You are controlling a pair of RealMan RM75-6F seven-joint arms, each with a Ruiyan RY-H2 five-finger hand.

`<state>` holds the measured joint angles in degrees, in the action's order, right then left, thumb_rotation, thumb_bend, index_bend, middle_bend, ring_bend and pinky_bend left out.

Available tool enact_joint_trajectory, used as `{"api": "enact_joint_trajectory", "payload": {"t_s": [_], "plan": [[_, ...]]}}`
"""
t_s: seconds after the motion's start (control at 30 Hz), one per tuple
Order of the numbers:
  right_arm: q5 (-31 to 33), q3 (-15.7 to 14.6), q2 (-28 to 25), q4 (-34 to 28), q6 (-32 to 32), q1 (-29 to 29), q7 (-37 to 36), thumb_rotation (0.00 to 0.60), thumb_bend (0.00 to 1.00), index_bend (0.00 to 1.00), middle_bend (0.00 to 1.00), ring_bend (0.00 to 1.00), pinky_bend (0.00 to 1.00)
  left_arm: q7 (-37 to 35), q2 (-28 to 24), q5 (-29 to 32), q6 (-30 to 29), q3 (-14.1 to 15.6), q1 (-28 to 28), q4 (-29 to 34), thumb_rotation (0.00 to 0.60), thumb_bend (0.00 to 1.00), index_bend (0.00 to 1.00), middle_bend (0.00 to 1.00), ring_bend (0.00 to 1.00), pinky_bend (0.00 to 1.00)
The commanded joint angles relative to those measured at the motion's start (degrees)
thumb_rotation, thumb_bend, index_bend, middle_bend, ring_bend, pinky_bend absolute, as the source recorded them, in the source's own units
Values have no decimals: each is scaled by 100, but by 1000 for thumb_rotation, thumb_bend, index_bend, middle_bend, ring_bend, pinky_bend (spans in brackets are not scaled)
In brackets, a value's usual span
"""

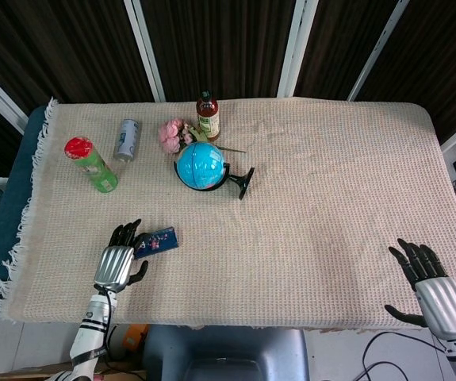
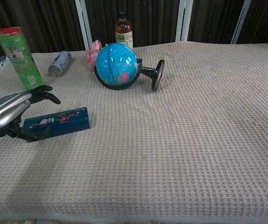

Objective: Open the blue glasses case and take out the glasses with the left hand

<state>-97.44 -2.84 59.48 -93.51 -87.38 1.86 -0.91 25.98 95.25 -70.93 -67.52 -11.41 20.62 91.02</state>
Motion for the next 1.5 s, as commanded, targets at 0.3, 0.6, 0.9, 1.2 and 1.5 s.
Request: {"api": "enact_joint_trajectory", "payload": {"t_s": [0.3, 0.6, 0.9, 1.2, 1.5], "plan": [[-25, -4, -60, 14, -54, -1, -170, 600, 176, 0, 0, 0, 0, 516, 426, 700, 55, -217, 399, -375, 600, 380, 264, 0, 0, 0], [-13, 3, -80, 17, -70, -1, -222, 600, 176, 0, 0, 0, 0, 559, 458, 963, 52, -205, 534, -496, 600, 382, 286, 0, 0, 0], [4, 13, -86, 13, -76, -1, -239, 600, 176, 0, 0, 0, 0, 594, 442, 1118, 30, -155, 631, -499, 600, 384, 314, 0, 0, 0], [-4, 12, -99, 19, -99, -8, -273, 600, 176, 0, 0, 0, 0, 678, 421, 1297, 3, -112, 713, -471, 600, 386, 350, 0, 0, 0], [0, 17, -96, 18, -109, -11, -271, 600, 176, 0, 0, 0, 0, 682, 389, 1384, -15, -65, 775, -446, 600, 405, 389, 0, 0, 0]]}}
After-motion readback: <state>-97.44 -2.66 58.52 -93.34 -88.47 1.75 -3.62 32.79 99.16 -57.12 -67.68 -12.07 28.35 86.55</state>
